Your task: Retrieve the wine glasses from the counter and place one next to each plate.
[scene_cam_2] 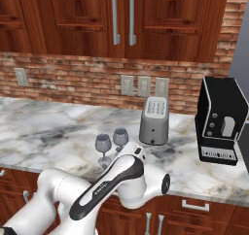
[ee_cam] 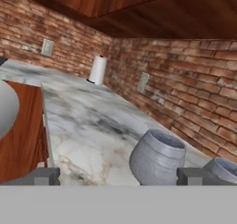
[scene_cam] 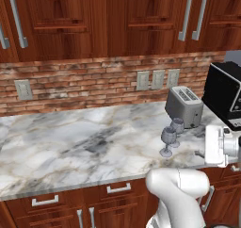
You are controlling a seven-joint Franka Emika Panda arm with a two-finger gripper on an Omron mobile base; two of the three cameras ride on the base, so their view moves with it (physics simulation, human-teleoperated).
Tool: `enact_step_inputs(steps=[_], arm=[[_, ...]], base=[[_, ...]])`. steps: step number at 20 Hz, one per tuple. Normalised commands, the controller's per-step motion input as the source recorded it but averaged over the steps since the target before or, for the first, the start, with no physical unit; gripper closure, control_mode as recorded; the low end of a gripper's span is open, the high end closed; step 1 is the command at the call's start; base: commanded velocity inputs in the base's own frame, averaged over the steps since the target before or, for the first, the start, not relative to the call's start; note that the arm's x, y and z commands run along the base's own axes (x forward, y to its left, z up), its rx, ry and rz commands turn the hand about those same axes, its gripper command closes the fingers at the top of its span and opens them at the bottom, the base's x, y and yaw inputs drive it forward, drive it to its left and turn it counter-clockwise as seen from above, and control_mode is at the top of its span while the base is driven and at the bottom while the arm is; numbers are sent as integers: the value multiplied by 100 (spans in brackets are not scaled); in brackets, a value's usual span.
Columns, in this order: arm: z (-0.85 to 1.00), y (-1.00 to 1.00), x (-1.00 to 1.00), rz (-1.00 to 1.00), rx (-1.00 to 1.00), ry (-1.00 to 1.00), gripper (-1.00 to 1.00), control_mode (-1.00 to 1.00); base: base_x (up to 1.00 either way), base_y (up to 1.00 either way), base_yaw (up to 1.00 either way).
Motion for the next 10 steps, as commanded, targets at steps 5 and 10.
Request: enact_step_inputs(steps=[5,10], arm=[[-24,-5,37,10,8,5,-100,-100],[-19,-1,32,20,8,7,-100,-100]], base=[[0,0,0],[0,0,0]])
